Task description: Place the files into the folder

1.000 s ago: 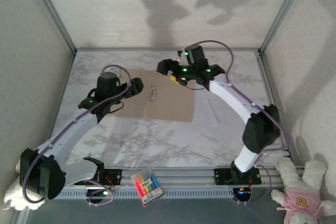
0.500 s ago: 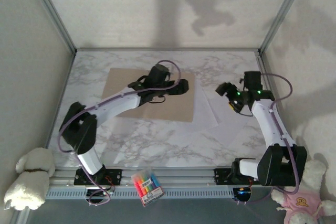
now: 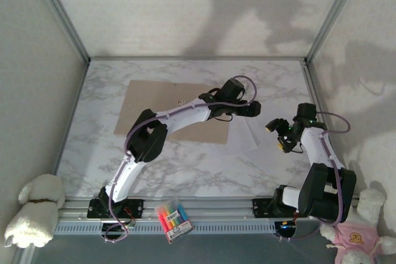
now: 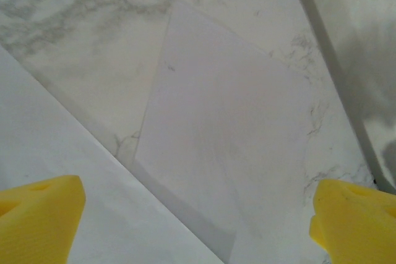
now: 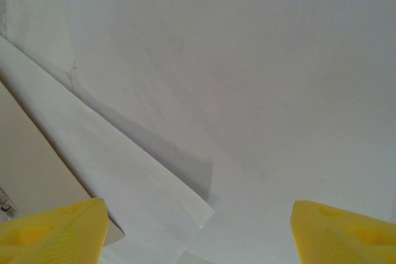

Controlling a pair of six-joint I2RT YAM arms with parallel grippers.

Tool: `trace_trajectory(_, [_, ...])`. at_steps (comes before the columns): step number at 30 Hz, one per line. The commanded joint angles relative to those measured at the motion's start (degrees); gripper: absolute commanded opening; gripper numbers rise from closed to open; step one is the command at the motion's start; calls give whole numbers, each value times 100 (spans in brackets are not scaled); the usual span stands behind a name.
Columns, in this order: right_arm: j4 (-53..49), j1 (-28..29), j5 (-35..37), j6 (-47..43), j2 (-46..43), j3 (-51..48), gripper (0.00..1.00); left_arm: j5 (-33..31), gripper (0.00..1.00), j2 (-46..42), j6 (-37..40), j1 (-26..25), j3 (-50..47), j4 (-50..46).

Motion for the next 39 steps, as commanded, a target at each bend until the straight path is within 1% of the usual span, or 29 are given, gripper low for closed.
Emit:
trace_trajectory(1, [335,-10,-440,1,200,-25,76,78,94,214,-276,-42,176,-248])
trace_trajectory(4, [446,45,-625,-34,311,16,74,-171,94,275,-380,29,27,-243])
trace_trajectory(6, [539,138,-758,-70,360,44,72,-200,94,258,-445,95,-164,-122])
trace_trajectory(10, [617,480,-845,-150,613,232,70,-298,94,208,-506,216,-369,-67])
trace_trajectory(15, [729,854,-821,-399,1039,532,70,-292,94,-67,-527,289,-611,23])
trace_trajectory(20, [530,1134,-778,-785,1640,1149,70,-308,93,-682,-590,451,-1214,211])
trace_trajectory(24, [386,1229,-668,-1110,2011,1583,70,-238,93,-1198,-691,628,-1857,448])
trace_trajectory(29, [188,1323,-759,-1371,2593,2142,68,-141,94,-1727,-764,829,-2562,676])
trace_trajectory(32, [-85,1452,-692,-1548,2929,2510,66,-81,94,-1897,-760,947,-2831,679])
trace_trajectory(34, [-320,1524,-673,-1695,3125,2746,61,-89,93,-1980,-756,1010,-3001,684])
trace_trajectory(39, [-608,1568,-537,-1850,3350,2928,59,-28,93,-2002,-764,1061,-3217,735])
